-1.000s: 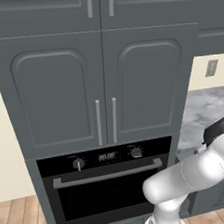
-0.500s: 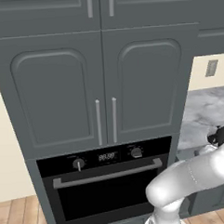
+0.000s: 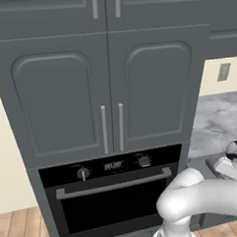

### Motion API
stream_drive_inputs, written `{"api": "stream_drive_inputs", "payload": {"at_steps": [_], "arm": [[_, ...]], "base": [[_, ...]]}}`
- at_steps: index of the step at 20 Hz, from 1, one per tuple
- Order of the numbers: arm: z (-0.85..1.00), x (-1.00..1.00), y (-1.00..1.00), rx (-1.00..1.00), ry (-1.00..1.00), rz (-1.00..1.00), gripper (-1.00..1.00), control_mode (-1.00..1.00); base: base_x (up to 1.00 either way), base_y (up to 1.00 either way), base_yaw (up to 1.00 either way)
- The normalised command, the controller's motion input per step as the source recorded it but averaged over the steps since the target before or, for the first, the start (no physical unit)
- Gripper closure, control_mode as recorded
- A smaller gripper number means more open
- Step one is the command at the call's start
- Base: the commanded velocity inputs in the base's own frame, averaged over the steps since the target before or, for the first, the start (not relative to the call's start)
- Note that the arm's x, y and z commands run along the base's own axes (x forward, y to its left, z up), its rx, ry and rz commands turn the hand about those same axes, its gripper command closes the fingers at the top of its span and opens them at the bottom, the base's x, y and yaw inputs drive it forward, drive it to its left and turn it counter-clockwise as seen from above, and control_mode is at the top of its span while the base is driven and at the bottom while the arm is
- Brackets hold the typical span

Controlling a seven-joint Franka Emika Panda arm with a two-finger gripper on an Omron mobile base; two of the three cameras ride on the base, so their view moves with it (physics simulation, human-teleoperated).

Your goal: Restock the sink supplies by placing the sponge and soap dispenser on the counter and next to the sink. Make sure the soap dispenser is upright.

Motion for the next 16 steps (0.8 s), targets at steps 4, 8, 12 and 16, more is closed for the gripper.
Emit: {"api": "stream_drive_inputs", "payload": {"at_steps": [4,8,12,16], "arm": [[-0.43,-0.01,-0.17,0.00,0.05,0.00,-1.00,-1.00],[-0.44,-0.25,-0.09,0.00,0.01,0.02,-1.00,-1.00],[-0.48,-0.44,0.00,0.00,0.01,0.01,-1.00,-1.00],[-0.33,-0.74,-0.02,0.00,0.00,0.00,-1.00,-1.00]], "base": [[0.00,0.00,0.00],[0.00,0.00,0.00],[0.00,0.00,0.00],[0.00,0.00,0.00]]}}
